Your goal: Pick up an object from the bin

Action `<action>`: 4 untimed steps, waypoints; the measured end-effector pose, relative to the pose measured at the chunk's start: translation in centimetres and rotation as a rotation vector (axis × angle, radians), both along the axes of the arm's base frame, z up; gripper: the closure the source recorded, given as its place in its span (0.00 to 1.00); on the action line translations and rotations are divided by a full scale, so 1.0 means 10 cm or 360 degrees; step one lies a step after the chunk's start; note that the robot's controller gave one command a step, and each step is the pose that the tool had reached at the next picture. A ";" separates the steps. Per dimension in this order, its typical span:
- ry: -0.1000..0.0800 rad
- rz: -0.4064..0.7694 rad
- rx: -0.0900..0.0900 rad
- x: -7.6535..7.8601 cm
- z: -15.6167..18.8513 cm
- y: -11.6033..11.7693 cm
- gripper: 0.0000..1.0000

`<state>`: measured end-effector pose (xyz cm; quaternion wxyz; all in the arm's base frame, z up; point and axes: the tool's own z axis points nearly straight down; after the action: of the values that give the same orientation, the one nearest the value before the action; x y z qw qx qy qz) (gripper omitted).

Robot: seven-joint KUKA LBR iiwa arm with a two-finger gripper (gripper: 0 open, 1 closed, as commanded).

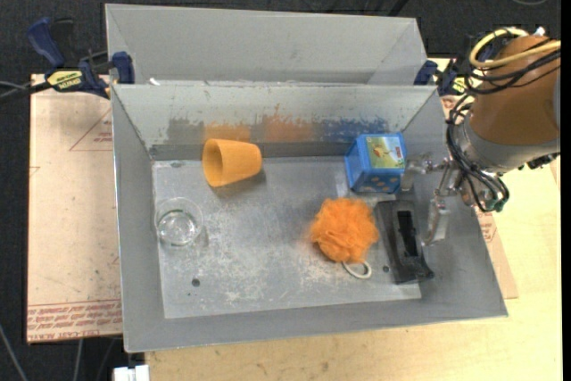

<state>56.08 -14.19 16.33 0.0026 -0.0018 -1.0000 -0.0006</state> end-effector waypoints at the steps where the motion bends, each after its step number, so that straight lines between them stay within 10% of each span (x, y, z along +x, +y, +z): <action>1: -0.0011 0.0005 -0.0002 0.01 0.05 0.01 0.00; 2: -0.0014 0.0065 -0.0003 -0.19 -0.52 0.42 0.00; 4: -0.0013 -0.0206 -0.0002 -0.26 -0.43 0.84 0.00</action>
Offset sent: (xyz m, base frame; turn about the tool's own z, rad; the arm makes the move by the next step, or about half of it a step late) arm -0.0351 0.0716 -0.0933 -0.0681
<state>53.51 -5.79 12.05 -0.0016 -0.0665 -0.9978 -0.0002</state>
